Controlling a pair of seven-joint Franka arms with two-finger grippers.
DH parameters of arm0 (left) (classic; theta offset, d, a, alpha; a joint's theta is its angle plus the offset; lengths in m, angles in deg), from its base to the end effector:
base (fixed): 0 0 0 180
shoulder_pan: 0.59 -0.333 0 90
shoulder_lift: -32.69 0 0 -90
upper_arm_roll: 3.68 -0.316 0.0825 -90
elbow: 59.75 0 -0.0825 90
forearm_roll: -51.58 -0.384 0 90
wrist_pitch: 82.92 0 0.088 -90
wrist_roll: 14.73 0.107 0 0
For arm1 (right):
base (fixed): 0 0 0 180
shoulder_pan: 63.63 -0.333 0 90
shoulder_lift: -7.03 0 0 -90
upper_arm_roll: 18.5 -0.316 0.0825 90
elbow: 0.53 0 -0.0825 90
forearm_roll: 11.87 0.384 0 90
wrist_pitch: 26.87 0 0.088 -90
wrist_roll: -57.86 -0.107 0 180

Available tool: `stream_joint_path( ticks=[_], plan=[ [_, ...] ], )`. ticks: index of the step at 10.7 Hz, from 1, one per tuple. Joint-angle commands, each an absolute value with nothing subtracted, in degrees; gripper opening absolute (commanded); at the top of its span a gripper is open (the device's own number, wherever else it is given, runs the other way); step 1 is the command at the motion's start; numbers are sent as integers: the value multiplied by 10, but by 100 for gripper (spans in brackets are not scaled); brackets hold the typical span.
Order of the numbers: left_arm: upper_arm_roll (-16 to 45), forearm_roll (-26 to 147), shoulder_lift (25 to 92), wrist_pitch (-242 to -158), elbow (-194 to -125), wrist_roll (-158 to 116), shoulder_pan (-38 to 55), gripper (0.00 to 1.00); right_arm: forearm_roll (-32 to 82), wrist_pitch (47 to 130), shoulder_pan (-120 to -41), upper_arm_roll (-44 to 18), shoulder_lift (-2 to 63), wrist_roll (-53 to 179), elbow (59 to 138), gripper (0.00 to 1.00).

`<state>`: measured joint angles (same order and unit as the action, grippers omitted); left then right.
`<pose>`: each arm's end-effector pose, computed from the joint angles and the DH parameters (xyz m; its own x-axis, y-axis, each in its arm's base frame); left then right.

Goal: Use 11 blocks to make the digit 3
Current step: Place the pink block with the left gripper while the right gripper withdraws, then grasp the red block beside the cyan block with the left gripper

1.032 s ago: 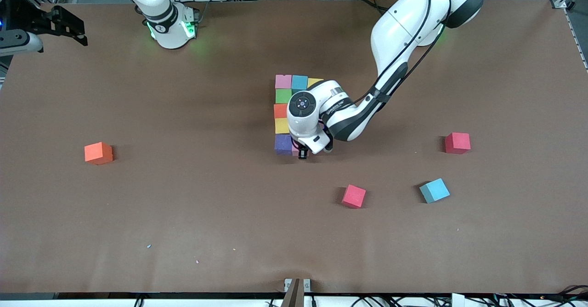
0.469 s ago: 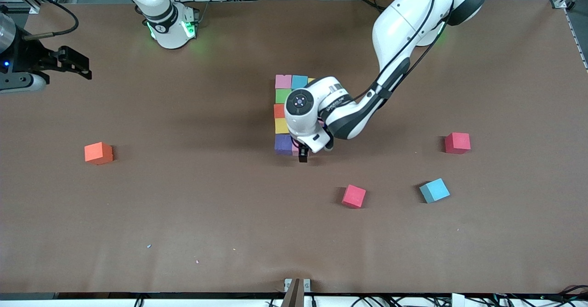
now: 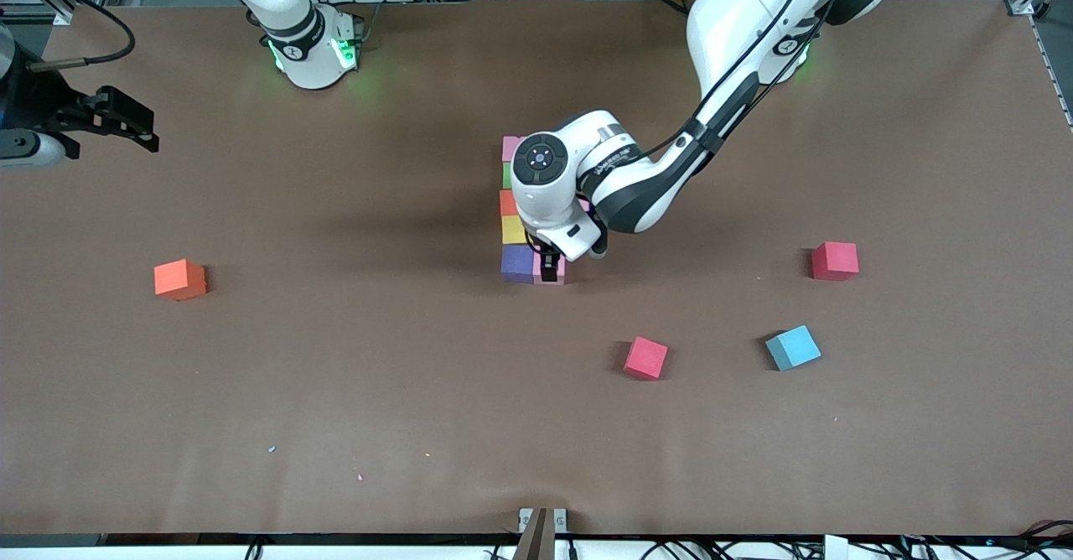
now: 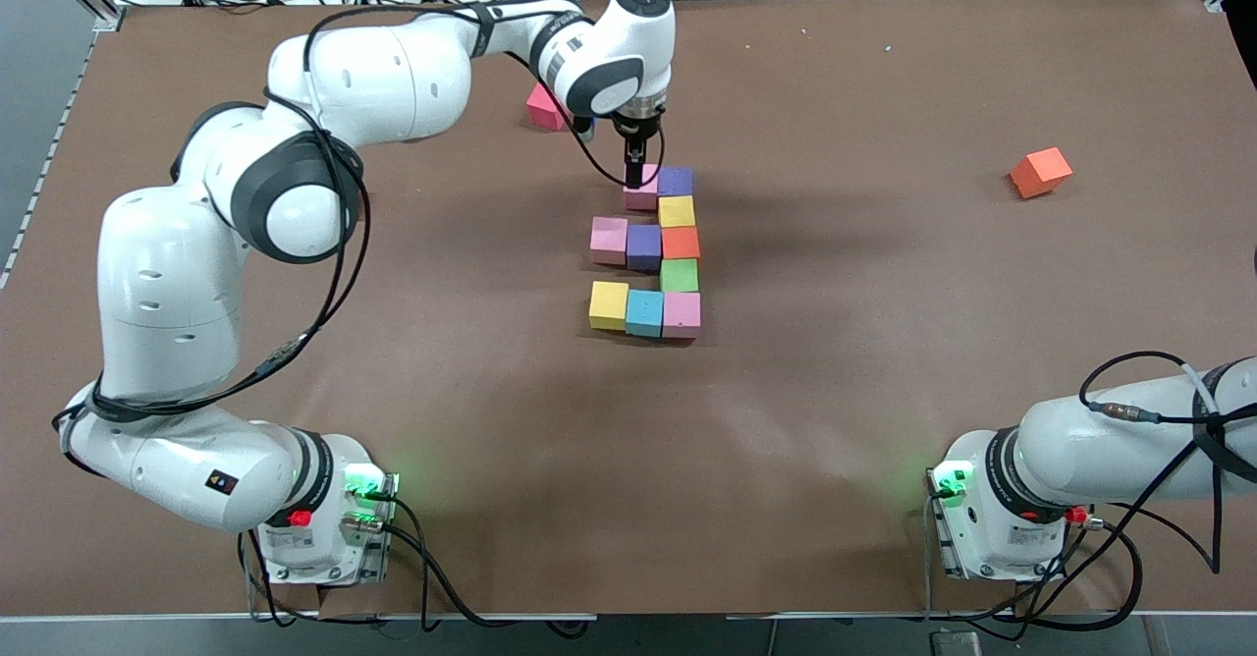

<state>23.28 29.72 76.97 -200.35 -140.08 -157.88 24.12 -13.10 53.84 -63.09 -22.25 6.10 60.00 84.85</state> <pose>0.5152 -0.5073 0.2752 0.0478 0.9983 0.0344 0.9988 -0.0472 -0.0158 0.5317 0.0276 0.6570 0.9938 0.0896 -0.0660 0.0911 -0.9956 0.0200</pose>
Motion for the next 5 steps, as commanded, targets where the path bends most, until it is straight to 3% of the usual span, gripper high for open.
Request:
stream_joint_path(
  ticks=[1,5],
  plan=[
    [230,304,751,-1993,-1408,-1511,199,100,-129,549,-612,-215,60,594,838,100],
    [230,308,755,-2000,-1405,-1314,112,100,-123,610,-600,-216,45,595,854,100]
  ],
)
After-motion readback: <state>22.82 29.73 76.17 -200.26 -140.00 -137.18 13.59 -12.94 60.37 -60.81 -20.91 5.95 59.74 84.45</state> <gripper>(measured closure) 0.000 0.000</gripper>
